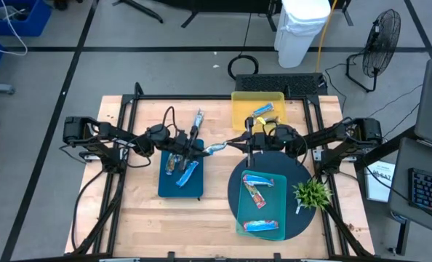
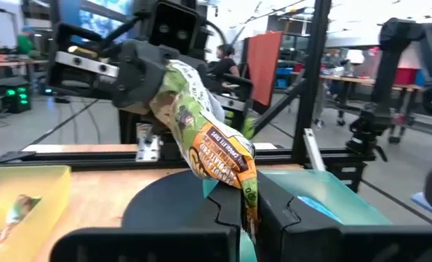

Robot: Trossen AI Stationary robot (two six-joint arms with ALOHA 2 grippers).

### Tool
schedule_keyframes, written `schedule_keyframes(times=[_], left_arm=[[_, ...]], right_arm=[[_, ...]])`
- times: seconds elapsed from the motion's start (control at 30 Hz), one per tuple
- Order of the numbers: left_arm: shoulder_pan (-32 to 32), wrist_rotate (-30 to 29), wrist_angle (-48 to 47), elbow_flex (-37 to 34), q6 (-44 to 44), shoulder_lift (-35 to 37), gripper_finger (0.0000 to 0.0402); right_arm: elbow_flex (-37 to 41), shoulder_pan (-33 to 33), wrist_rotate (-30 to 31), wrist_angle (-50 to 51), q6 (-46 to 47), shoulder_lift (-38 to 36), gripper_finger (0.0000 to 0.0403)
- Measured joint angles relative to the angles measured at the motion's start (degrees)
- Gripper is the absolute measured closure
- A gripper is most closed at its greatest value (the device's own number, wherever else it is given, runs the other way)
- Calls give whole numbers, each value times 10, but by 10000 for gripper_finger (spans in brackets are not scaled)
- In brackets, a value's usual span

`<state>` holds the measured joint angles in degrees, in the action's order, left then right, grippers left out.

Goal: Pick and place Granola Bars by type
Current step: Put the yellow granola bar into the yellow bin

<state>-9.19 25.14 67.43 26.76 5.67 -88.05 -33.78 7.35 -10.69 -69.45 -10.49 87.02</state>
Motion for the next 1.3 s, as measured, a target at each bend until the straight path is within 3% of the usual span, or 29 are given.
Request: schedule_keyframes(times=[0.23, 0.33, 0.63, 0.97, 1.3], left_arm=[[-12, -13, 1, 0, 29, 0, 382], [-24, -9, 0, 0, 71, 0, 381], [-72, 52, 0, 1, 143, 0, 380], [-82, 73, 2, 1, 120, 0, 380], [-84, 85, 0, 0, 125, 0, 380]], right_arm=[[5, 0, 6, 33, -15, -25, 401], [13, 0, 41, 80, -27, -54, 402], [50, 0, 101, 159, -39, -126, 402], [123, 1, 219, 166, -50, -199, 403], [174, 2, 394, 166, -95, -278, 403]])
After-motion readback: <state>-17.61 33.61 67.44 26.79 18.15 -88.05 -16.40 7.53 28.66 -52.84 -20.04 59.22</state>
